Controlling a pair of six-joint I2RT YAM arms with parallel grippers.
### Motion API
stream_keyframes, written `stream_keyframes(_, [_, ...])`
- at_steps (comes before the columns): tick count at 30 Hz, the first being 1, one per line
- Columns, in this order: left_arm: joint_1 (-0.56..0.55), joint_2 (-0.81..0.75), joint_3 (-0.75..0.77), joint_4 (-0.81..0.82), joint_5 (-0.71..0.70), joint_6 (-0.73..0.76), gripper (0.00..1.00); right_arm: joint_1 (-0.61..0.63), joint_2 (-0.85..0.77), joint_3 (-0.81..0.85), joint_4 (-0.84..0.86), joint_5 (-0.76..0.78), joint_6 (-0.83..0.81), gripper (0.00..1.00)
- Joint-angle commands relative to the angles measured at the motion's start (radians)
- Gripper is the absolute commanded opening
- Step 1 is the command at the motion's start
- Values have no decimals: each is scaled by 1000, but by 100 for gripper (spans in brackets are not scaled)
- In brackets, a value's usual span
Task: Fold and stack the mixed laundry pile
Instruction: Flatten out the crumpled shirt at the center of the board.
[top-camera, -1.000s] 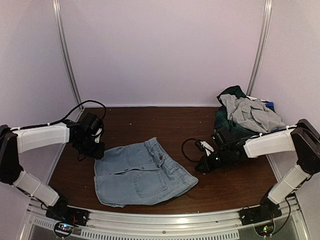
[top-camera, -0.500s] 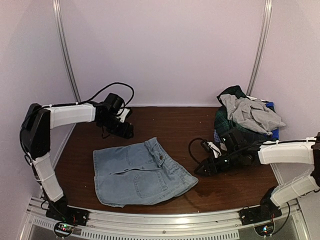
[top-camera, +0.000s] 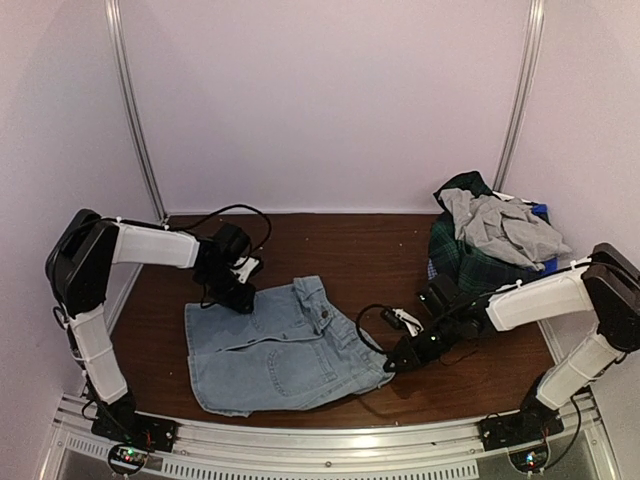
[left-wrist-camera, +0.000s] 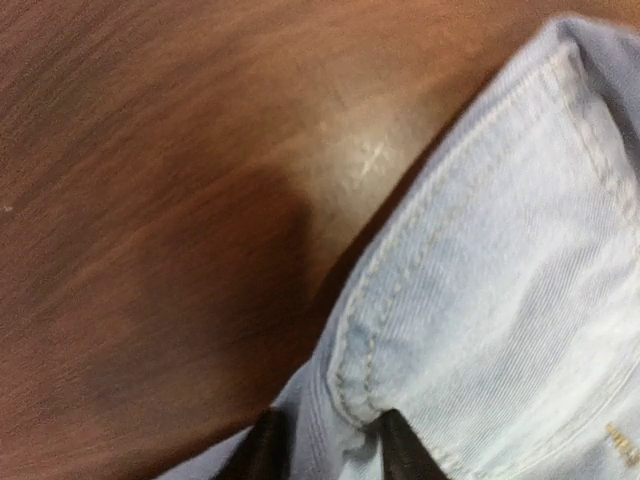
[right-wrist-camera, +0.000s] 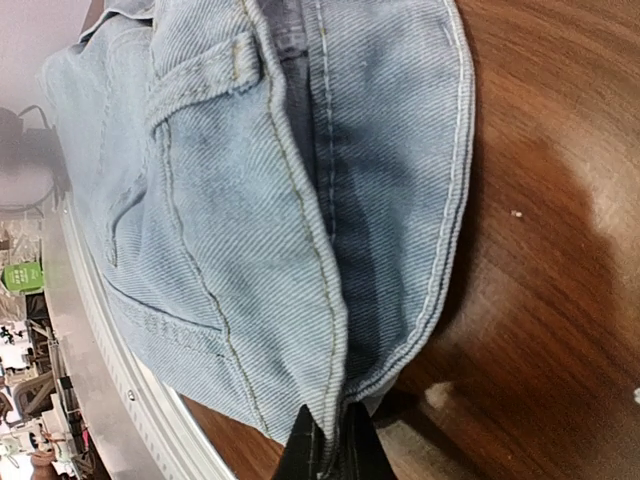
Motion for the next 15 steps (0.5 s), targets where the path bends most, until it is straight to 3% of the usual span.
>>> stream_keyframes(1, [44,-115,-152,-12,-91,-116,17,-2,35,71,-68,81,-48,0])
stream_keyframes(3, [59,-210,-240,-13,-145,-175,0,-26,35,101,-113,146,-62,0])
stream_keyframes(8, [59,-428,-419,-15,-68,-287,0,-126,16,195,-204,300,-105,0])
stream_keyframes(9, [51,-456,-445,-5,2,-285,6,-137,16,217,-218,338,-119,0])
stream_keyframes(12, [26,-516,-449,14,69,-256,58,-146,53,315,-260,363,-175,0])
stream_keyframes(13, [22,-531,-431,31,66,-244,66,-145,65,345,-268,352,-185,6])
stream_keyframes(15, [21,-525,-357,53,40,-227,71,-146,79,390,-287,343,-196,43])
